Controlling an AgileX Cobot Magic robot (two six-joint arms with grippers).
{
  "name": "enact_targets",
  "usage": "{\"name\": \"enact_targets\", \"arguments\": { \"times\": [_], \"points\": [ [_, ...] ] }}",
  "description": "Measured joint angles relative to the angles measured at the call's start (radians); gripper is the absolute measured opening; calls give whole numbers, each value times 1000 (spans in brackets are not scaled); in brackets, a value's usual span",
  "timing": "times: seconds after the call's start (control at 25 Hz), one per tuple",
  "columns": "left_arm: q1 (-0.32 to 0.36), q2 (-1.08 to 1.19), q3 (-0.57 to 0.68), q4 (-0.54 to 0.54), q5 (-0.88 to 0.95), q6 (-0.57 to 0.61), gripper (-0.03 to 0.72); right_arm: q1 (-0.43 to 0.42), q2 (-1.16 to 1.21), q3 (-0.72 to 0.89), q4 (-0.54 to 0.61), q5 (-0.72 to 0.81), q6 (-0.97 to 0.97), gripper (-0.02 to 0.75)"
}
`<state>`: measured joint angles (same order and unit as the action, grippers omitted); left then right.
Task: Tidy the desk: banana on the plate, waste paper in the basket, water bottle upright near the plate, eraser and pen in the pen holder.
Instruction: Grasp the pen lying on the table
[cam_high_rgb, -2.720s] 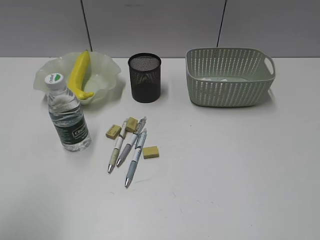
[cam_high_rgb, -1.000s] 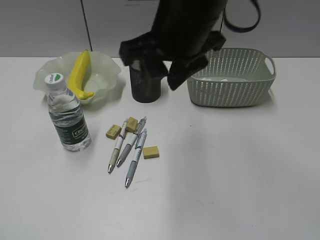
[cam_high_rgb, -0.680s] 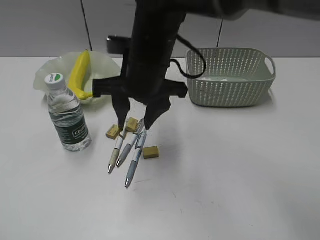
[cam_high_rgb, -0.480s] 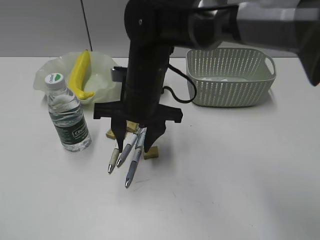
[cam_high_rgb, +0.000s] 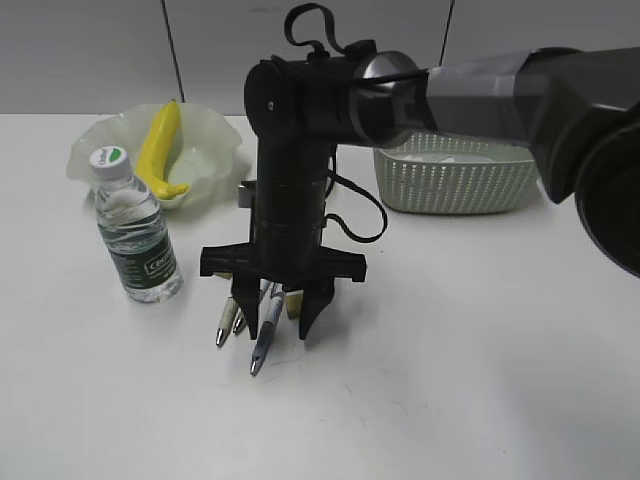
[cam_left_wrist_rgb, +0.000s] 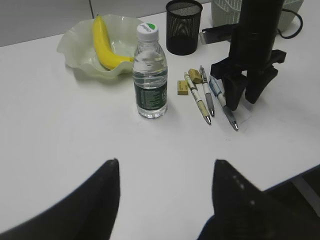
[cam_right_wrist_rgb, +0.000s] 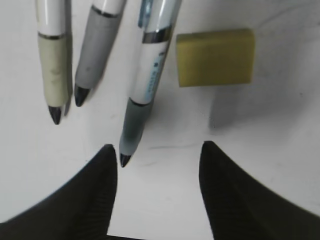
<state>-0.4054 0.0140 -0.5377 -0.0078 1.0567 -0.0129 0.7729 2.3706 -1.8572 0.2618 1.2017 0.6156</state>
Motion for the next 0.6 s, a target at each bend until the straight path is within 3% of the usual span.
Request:
{"name": "enact_targets", "arguments": {
  "times": [0.6],
  "points": [
    [0,0,0,0,0,0,436,6,20,-8,25,-14,11,402]
  ]
}}
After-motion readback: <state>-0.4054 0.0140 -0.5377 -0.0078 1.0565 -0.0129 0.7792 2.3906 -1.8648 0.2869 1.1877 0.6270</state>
